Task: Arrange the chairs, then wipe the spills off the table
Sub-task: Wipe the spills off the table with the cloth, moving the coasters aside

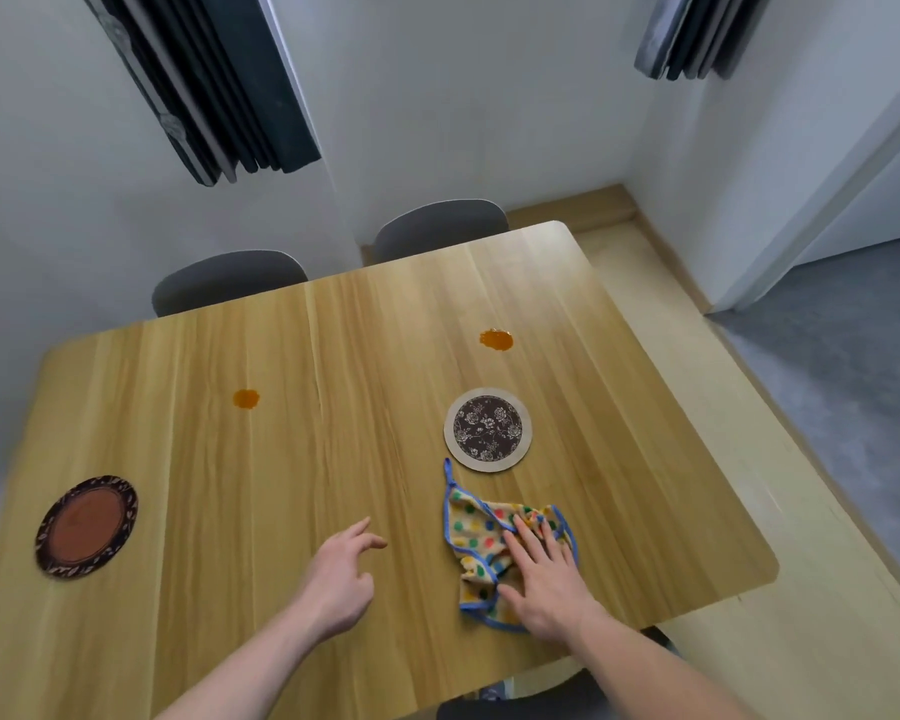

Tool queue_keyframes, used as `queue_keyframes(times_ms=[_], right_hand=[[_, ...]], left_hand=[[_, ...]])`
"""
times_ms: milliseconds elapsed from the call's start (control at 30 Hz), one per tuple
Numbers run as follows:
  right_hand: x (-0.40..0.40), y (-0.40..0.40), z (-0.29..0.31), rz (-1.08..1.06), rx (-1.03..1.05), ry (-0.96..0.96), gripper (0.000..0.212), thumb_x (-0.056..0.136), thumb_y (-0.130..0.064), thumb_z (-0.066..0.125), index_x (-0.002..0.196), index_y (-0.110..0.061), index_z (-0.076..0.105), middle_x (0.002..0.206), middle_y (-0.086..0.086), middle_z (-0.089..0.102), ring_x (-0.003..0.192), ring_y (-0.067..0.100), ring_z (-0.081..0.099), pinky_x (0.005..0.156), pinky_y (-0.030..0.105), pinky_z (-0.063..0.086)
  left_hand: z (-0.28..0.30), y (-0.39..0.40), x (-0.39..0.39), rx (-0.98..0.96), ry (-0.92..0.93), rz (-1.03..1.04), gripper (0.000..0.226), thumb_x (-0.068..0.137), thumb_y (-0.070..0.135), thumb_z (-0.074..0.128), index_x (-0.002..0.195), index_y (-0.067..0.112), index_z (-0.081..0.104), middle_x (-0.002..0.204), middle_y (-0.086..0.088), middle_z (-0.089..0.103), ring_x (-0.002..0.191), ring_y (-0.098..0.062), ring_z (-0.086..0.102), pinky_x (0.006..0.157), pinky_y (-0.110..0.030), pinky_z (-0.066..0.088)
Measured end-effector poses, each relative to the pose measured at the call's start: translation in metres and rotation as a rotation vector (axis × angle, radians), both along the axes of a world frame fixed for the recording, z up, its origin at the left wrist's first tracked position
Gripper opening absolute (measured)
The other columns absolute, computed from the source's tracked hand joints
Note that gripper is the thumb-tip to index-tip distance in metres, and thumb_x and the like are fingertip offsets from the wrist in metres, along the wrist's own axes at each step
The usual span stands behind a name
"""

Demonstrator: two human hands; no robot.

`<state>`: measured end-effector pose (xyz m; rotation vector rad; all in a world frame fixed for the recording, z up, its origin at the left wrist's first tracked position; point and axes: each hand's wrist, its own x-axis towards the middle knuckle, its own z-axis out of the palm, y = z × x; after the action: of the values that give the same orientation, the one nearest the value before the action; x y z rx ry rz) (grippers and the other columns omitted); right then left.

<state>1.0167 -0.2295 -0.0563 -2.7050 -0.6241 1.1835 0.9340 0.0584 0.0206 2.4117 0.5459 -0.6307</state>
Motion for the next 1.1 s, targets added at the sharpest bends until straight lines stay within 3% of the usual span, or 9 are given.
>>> queue_keyframes(times_ms=[167, 400, 600, 733, 933, 1100], right_hand=[[0.037, -0.053, -0.004, -0.161, -0.057, -0.016, 0.084, 0.101, -0.064, 0.034, 0.161, -0.033, -0.015, 0.164, -0.008, -0.032, 0.152, 0.028, -0.028, 0.126, 0.052, -0.007], [0.087, -0.113, -0.017, -0.398, -0.12, -0.016, 0.087, 0.099, -0.068, 0.033, 0.161, -0.033, -0.018, 0.164, -0.007, -0.036, 0.155, 0.03, -0.023, 0.127, 0.054, -0.002], [0.122, -0.139, -0.027, -0.513, -0.149, -0.013, 0.087, 0.098, -0.071, 0.027, 0.159, -0.033, -0.023, 0.16, -0.005, -0.043, 0.153, 0.03, -0.03, 0.125, 0.054, -0.008], [0.133, -0.136, -0.034, -0.554, -0.176, -0.009, 0.088, 0.098, -0.072, 0.024, 0.156, -0.032, -0.029, 0.157, -0.003, -0.047, 0.15, 0.033, -0.034, 0.122, 0.057, -0.013], [0.146, -0.125, -0.039, -0.609, -0.198, -0.007, 0.09, 0.096, -0.075, 0.022, 0.154, -0.032, -0.032, 0.156, -0.001, -0.049, 0.147, 0.036, -0.04, 0.118, 0.061, -0.018], [0.171, -0.122, -0.036, -0.637, -0.199, -0.013, 0.092, 0.094, -0.078, 0.023, 0.157, -0.033, -0.027, 0.159, -0.001, -0.045, 0.149, 0.036, -0.035, 0.118, 0.062, -0.017]], left_hand=[[-0.001, -0.029, 0.052, 0.013, 0.01, -0.108, 0.056, 0.084, 0.011, 0.049, 0.133, 0.038, 0.057, 0.164, 0.016, 0.024, 0.15, -0.009, 0.024, 0.122, -0.036, 0.028], [-0.009, -0.064, 0.128, 0.061, 0.048, -0.221, 0.058, 0.088, 0.02, 0.052, 0.145, 0.03, 0.047, 0.167, 0.007, 0.017, 0.15, -0.017, 0.023, 0.121, -0.037, 0.028], [-0.035, -0.077, 0.185, 0.11, 0.058, -0.067, 0.069, 0.088, 0.031, 0.057, 0.152, 0.021, 0.036, 0.159, 0.004, 0.03, 0.14, -0.021, 0.038, 0.113, -0.039, 0.038], [-0.058, -0.084, 0.215, 0.157, 0.072, 0.055, 0.075, 0.085, 0.041, 0.068, 0.149, 0.018, 0.036, 0.148, -0.002, 0.041, 0.131, -0.027, 0.044, 0.107, -0.041, 0.043], [-0.079, -0.087, 0.234, 0.22, 0.065, 0.21, 0.086, 0.073, 0.043, 0.086, 0.138, 0.015, 0.037, 0.137, -0.009, 0.04, 0.127, -0.029, 0.046, 0.1, -0.04, 0.045], [-0.088, -0.061, 0.221, 0.163, -0.01, 0.244, 0.036, 0.09, 0.036, 0.068, 0.123, 0.023, 0.06, 0.125, 0.001, 0.062, 0.112, -0.025, 0.06, 0.094, -0.038, 0.05]])
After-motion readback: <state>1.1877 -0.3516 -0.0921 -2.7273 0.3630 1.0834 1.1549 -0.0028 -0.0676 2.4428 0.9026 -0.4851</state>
